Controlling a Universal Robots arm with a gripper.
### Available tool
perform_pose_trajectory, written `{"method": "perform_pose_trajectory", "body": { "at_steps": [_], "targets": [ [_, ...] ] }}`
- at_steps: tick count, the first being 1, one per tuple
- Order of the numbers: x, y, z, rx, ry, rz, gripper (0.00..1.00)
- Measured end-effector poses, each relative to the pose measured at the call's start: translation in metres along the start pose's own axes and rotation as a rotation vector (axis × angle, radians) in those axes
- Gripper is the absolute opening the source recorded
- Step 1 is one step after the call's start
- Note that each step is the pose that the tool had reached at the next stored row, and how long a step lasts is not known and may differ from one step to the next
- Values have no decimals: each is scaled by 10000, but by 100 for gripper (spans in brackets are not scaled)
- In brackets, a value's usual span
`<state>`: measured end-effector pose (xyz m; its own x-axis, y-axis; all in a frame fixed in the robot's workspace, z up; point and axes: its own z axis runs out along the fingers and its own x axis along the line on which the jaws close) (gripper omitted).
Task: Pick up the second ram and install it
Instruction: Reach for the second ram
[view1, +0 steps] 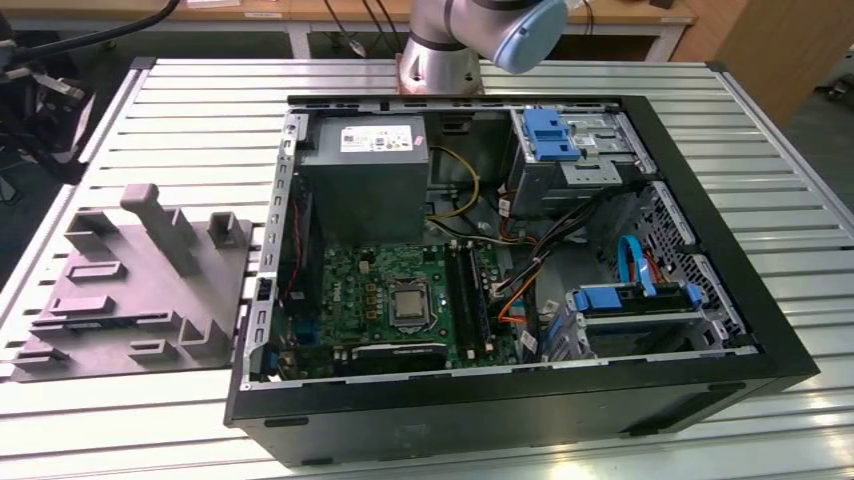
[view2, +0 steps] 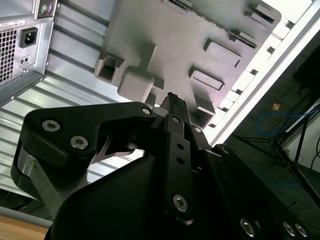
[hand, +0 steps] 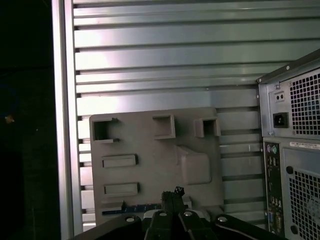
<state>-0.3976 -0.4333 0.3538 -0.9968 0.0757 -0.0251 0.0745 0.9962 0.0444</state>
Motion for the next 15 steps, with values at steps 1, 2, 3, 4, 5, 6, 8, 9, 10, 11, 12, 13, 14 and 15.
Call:
{"method": "perform_pose_trajectory", "body": {
  "at_steps": [1,2,3,4,5,6,8,9,10,11,12,13,14,15],
  "targets": [
    [20,-7,3,0,0,0,10],
    [35,-15,4,0,0,0,10],
    [49,-22,7,-1,-1,0,10],
    [61,-30,9,0,-1,-1,10],
    [74,-35,11,1,0,0,10],
    [85,-39,14,0,0,1,10],
    [97,-49,18,0,0,-1,10],
    [102,-54,20,0,0,0,10],
    [105,-58,22,-1,-1,1,10],
    [109,-63,24,0,0,1,10],
    [112,-69,26,0,0,0,10],
    [116,-74,28,0,0,0,10],
    [120,-79,30,0,0,1,10],
    [124,-85,32,0,0,0,10]
  ]
}}
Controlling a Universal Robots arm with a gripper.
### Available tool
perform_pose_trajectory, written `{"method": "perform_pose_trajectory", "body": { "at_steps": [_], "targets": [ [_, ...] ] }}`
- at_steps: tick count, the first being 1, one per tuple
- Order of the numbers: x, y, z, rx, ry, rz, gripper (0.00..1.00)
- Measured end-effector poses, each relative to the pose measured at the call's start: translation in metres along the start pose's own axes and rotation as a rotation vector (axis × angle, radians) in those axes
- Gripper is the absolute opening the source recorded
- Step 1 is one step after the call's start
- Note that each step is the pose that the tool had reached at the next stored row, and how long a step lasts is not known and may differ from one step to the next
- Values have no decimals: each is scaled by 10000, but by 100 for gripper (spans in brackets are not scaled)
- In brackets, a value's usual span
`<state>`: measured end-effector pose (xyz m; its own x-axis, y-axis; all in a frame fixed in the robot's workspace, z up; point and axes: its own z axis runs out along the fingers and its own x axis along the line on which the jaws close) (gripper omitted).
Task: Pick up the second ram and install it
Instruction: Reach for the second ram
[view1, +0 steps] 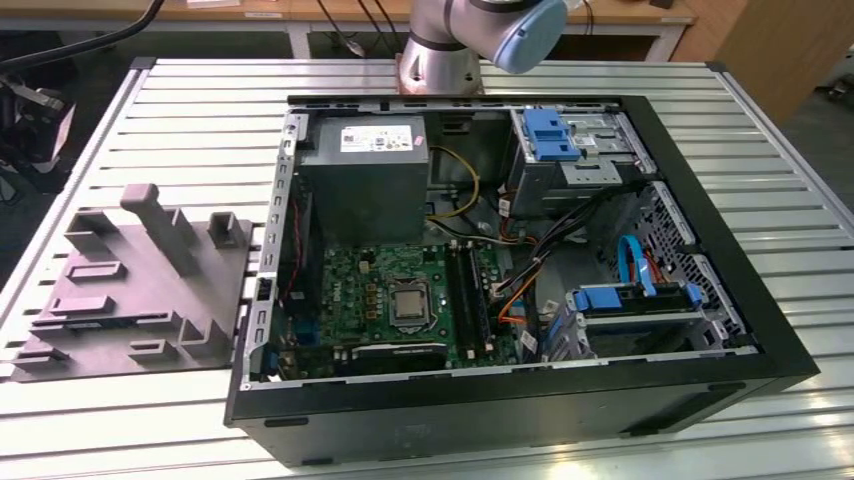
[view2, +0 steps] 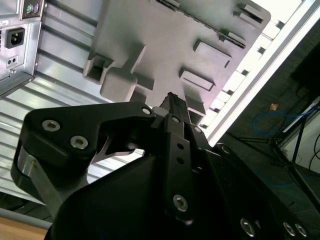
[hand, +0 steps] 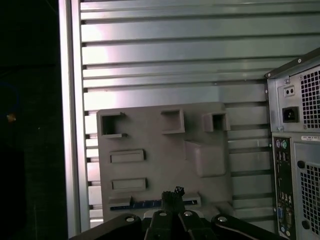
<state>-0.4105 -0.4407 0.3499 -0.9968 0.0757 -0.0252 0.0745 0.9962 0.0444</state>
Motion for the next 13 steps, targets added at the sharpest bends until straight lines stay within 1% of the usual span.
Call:
{"method": "perform_pose_trajectory", "body": {
  "at_steps": [8,13],
  "targets": [
    [25,-43,17,0,0,-1,10],
    [48,-98,45,0,0,-1,10]
  ]
}}
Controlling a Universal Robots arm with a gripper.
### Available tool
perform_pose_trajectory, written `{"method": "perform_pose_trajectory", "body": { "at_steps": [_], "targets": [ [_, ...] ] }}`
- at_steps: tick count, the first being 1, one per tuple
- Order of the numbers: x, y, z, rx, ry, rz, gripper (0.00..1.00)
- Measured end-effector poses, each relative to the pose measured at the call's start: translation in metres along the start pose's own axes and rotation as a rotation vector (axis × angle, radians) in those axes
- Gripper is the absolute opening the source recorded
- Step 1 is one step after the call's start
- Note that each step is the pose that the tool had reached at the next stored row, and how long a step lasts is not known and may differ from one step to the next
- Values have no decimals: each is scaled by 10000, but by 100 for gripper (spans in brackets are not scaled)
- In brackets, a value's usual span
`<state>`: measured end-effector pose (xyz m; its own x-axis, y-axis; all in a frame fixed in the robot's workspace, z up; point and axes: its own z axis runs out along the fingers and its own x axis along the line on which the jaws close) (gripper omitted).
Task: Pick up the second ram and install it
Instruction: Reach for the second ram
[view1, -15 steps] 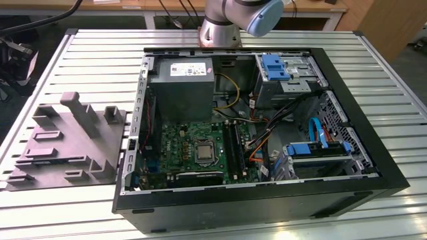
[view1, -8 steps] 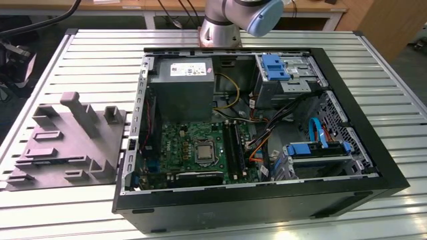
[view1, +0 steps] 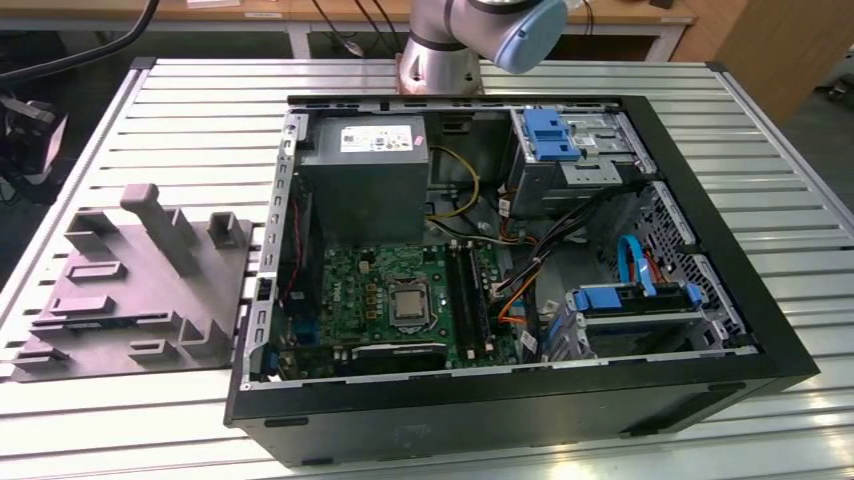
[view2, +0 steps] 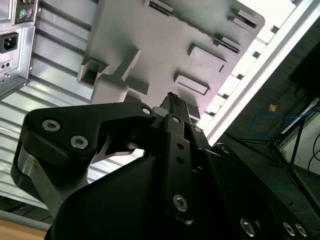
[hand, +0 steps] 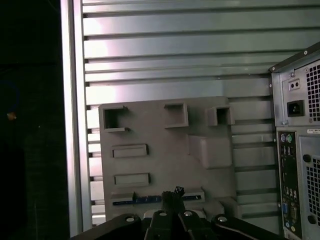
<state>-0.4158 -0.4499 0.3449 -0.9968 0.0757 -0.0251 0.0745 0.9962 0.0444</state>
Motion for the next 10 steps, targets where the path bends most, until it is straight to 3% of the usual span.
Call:
{"method": "perform_pose_trajectory", "body": {
  "at_steps": [10],
  "targets": [
    [74,-110,90,-1,0,0,10]
  ]
}}
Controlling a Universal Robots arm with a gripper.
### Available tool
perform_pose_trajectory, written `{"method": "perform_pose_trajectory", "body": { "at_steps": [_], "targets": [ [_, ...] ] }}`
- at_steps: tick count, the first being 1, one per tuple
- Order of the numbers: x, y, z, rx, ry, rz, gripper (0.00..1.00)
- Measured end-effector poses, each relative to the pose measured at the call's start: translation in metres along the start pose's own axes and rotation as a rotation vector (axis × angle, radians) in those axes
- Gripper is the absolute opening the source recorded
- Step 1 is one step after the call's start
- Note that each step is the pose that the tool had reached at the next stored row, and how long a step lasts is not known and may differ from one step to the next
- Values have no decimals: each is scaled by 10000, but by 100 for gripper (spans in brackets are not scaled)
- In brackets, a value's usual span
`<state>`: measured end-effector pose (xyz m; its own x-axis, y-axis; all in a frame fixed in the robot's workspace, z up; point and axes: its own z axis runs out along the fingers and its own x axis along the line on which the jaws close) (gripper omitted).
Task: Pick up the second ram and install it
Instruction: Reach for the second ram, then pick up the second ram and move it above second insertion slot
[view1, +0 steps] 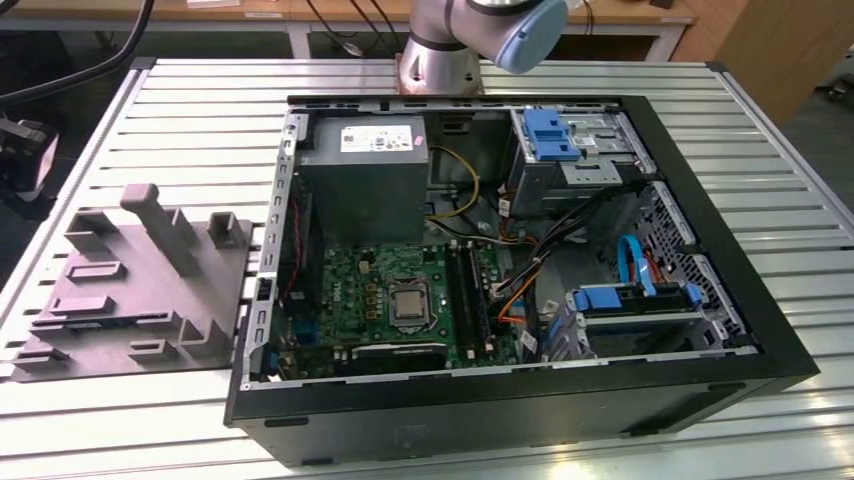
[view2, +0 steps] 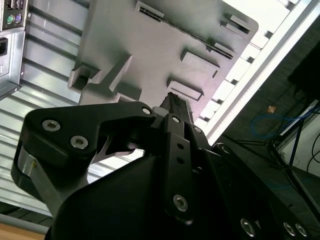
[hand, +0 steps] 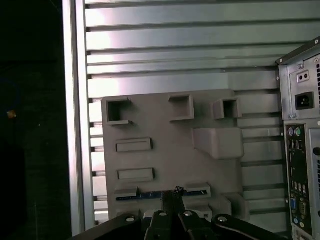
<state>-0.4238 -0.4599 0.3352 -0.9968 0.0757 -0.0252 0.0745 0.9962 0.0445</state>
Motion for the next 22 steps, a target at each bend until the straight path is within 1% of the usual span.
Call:
{"method": "perform_pose_trajectory", "body": {
  "at_steps": [8,12,16,22],
  "targets": [
    [70,-104,74,1,0,0,10],
    [79,-172,129,0,1,0,10],
    [81,-221,185,1,5,0,10],
    [86,-224,190,1,5,1,10]
  ]
}}
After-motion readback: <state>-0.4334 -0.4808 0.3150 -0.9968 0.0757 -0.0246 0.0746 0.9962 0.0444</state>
